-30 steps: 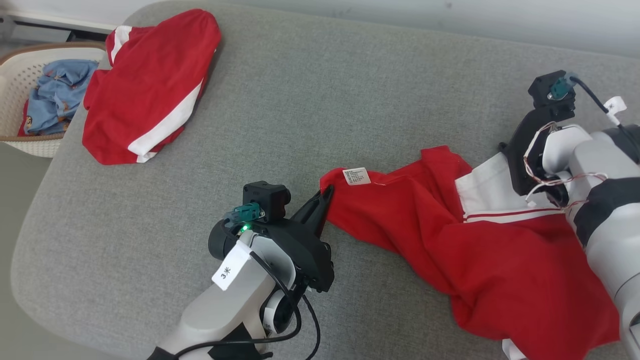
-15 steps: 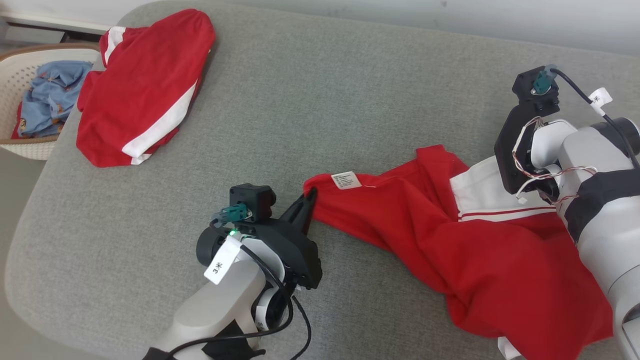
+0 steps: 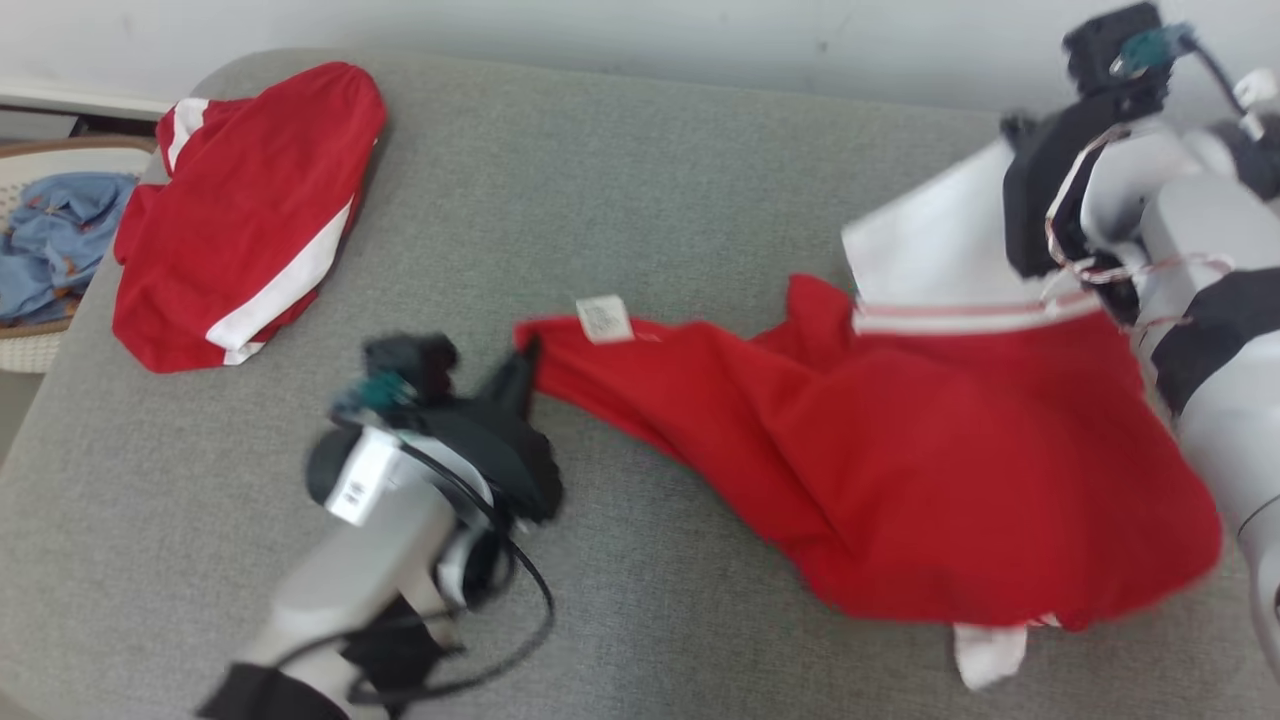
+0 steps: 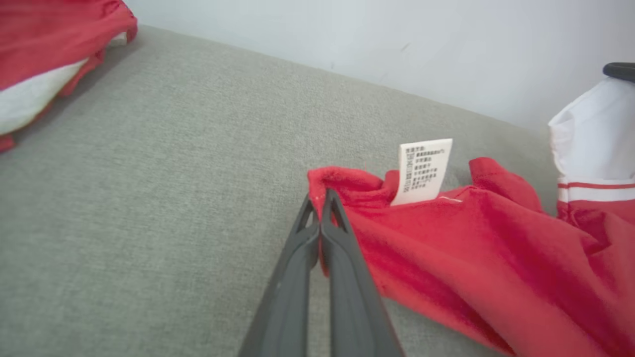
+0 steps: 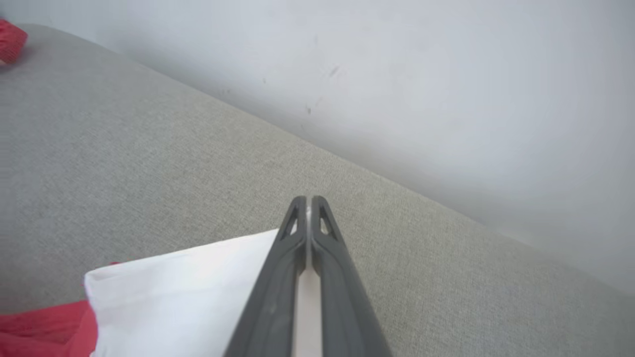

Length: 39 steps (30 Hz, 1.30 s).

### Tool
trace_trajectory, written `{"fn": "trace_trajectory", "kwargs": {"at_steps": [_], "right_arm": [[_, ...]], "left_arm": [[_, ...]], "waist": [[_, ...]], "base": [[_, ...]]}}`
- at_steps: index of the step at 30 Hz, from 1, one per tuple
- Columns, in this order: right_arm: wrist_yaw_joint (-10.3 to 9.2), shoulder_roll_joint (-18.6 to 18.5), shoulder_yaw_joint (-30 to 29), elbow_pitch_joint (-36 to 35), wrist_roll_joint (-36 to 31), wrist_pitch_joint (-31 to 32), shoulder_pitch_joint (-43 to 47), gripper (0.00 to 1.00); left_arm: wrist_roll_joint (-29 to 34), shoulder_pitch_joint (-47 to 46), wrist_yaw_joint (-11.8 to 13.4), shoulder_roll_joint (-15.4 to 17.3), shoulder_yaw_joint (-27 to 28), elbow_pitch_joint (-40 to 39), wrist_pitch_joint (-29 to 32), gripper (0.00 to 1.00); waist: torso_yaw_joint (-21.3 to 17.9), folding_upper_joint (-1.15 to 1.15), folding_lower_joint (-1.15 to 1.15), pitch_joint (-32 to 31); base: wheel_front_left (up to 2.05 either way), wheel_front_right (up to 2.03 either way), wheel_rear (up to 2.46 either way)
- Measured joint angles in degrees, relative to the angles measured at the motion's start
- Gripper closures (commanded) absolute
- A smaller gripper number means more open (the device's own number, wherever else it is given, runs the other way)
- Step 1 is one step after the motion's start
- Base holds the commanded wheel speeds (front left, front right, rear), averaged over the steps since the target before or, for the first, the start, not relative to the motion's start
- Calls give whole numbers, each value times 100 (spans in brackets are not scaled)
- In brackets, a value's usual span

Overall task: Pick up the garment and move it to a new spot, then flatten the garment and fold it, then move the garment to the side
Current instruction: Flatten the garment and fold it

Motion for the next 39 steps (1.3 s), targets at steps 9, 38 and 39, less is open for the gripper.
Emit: {"fn": "trace_trajectory", "kwargs": {"at_steps": [9,38,39], "right_arm": [[0,-126,-220,-472,288,-1728,-336,100],[0,-479,203,-2150,1366,-2700,4834,100],[0,-519,212,-2185,1366,-2663,4753,100]], "left_arm": [[12,-591,104,660,559,22,-169,100],[107,2682,-66,1189,11,-1319,-197,100],[108,2600,-107,1247,21,-1381,-149,100]], "waist": [[-214,0,0,-303],[-1738,0,-1,-1174],[-1762,0,-1,-1133]], "base": [[0,0,0],[0,0,0],[0,0,0]]}}
